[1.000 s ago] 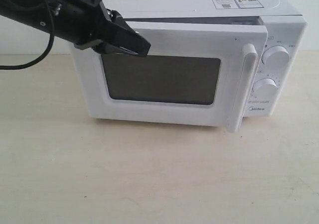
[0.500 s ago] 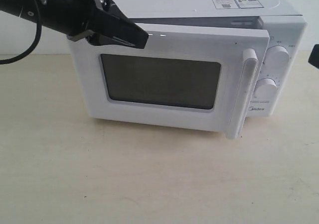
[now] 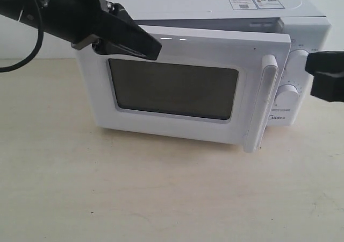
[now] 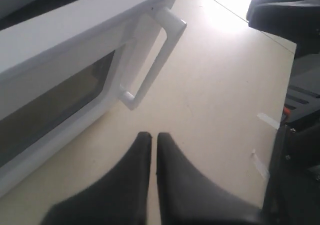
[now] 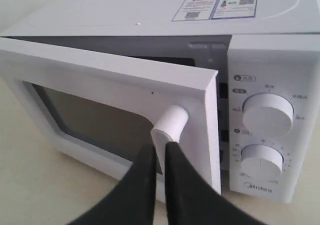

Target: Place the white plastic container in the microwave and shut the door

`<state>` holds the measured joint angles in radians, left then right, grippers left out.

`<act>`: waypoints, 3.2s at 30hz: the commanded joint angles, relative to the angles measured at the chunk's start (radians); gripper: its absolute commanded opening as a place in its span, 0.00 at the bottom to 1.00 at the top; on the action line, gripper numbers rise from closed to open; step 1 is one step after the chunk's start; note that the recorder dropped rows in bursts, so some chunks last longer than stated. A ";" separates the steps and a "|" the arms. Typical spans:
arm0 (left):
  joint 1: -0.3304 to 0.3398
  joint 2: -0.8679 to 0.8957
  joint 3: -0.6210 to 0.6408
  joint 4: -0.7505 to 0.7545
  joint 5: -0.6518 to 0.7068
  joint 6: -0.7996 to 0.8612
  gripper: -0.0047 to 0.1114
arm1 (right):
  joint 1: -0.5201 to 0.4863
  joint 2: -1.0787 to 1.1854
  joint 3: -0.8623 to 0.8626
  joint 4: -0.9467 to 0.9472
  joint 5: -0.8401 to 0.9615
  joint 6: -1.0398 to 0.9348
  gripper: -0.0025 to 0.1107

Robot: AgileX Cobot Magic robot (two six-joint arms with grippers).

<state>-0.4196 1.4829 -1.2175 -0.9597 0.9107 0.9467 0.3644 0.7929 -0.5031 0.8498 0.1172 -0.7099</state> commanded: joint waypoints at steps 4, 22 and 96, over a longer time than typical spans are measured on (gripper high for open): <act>-0.008 -0.018 -0.002 -0.001 0.122 -0.053 0.08 | 0.197 0.096 0.003 0.009 -0.277 -0.220 0.05; -0.008 -0.030 -0.002 -0.001 0.200 -0.129 0.08 | 0.272 0.325 0.003 0.037 -0.606 -0.152 0.04; -0.008 -0.031 -0.002 -0.046 0.160 -0.130 0.08 | 0.201 0.685 -0.137 -0.057 -0.925 0.181 0.04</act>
<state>-0.4196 1.4608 -1.2175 -0.9913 1.0811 0.8208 0.5704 1.4763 -0.6363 0.8109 -0.8014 -0.5365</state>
